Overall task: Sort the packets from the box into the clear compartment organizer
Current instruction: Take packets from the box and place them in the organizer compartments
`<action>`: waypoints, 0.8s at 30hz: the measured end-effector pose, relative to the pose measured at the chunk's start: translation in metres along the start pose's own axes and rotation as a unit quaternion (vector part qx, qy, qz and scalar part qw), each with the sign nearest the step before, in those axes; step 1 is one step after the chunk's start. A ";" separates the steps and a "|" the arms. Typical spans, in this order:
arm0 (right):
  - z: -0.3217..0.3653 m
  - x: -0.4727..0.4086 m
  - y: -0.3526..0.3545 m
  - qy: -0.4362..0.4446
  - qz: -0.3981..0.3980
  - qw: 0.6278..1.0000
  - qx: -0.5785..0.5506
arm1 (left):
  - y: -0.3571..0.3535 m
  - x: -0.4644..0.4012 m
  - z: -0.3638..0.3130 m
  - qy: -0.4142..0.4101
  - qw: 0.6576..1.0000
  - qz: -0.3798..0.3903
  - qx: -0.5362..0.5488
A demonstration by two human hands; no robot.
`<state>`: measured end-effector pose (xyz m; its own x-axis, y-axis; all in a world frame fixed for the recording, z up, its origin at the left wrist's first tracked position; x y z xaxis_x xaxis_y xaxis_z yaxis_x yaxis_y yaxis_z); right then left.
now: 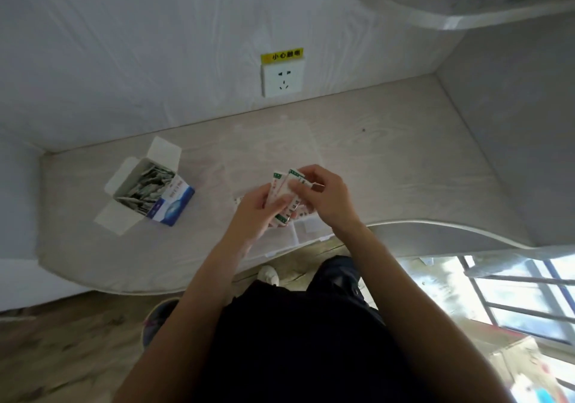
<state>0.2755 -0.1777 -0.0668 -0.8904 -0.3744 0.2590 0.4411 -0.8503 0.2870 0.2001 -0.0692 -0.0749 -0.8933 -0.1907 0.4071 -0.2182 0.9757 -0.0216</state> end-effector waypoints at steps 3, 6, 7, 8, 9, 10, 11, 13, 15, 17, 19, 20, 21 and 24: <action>-0.007 0.004 0.001 -0.023 0.025 0.998 -0.056 | 0.003 0.001 0.013 0.026 1.000 0.000 -0.011; -0.010 0.005 0.000 -0.032 0.034 0.996 -0.081 | 0.009 0.005 0.022 0.037 0.999 0.000 -0.036; -0.011 0.005 -0.001 -0.033 0.041 0.995 -0.080 | 0.011 0.006 0.023 0.032 0.998 0.003 -0.056; -0.012 0.006 -0.002 -0.035 0.047 0.995 -0.081 | 0.012 0.007 0.023 0.027 0.997 0.005 -0.071; -0.014 0.006 -0.004 -0.039 0.051 0.995 -0.082 | 0.015 0.008 0.024 0.020 0.996 0.003 -0.082; -0.015 0.006 -0.004 -0.042 0.050 0.994 -0.083 | 0.017 0.010 0.024 0.013 0.996 -0.001 -0.090; -0.017 0.005 -0.003 -0.044 0.044 0.995 -0.083 | 0.019 0.010 0.023 0.005 0.995 -0.006 -0.097; -0.018 0.003 0.000 -0.045 0.032 0.995 -0.085 | 0.023 0.011 0.024 -0.001 0.995 -0.020 -0.100; -0.020 0.002 0.001 -0.047 0.025 0.995 -0.086 | 0.026 0.010 0.024 -0.001 0.995 -0.030 -0.093; -0.023 0.000 0.006 -0.050 0.007 0.995 -0.089 | 0.027 0.008 0.024 -0.002 0.996 -0.032 -0.085; -0.028 -0.004 0.018 -0.056 -0.026 0.994 -0.085 | 0.032 0.005 0.023 -0.004 0.996 -0.041 -0.079; -0.031 -0.006 0.026 -0.059 -0.043 0.994 -0.078 | 0.037 0.005 0.022 -0.006 0.995 -0.052 -0.079; -0.034 -0.008 0.035 -0.059 -0.055 0.994 -0.071 | 0.042 0.004 0.022 -0.011 0.994 -0.066 -0.082; -0.044 -0.012 0.058 -0.068 -0.072 0.992 -0.084 | 0.061 0.005 0.021 -0.019 0.988 -0.116 -0.099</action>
<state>0.3062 -0.2385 -0.0938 -0.9142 -0.2023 0.3511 0.2762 -0.9451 0.1748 0.1737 -0.0127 -0.0934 -0.8432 -0.4122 0.3450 -0.3413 0.9064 0.2488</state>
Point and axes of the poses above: each hand's wrist, its own x-axis away from the middle knuckle, its own y-axis out of the back of the hand, z = x × y, the point moved 10 cm from there along -x, towards the middle knuckle
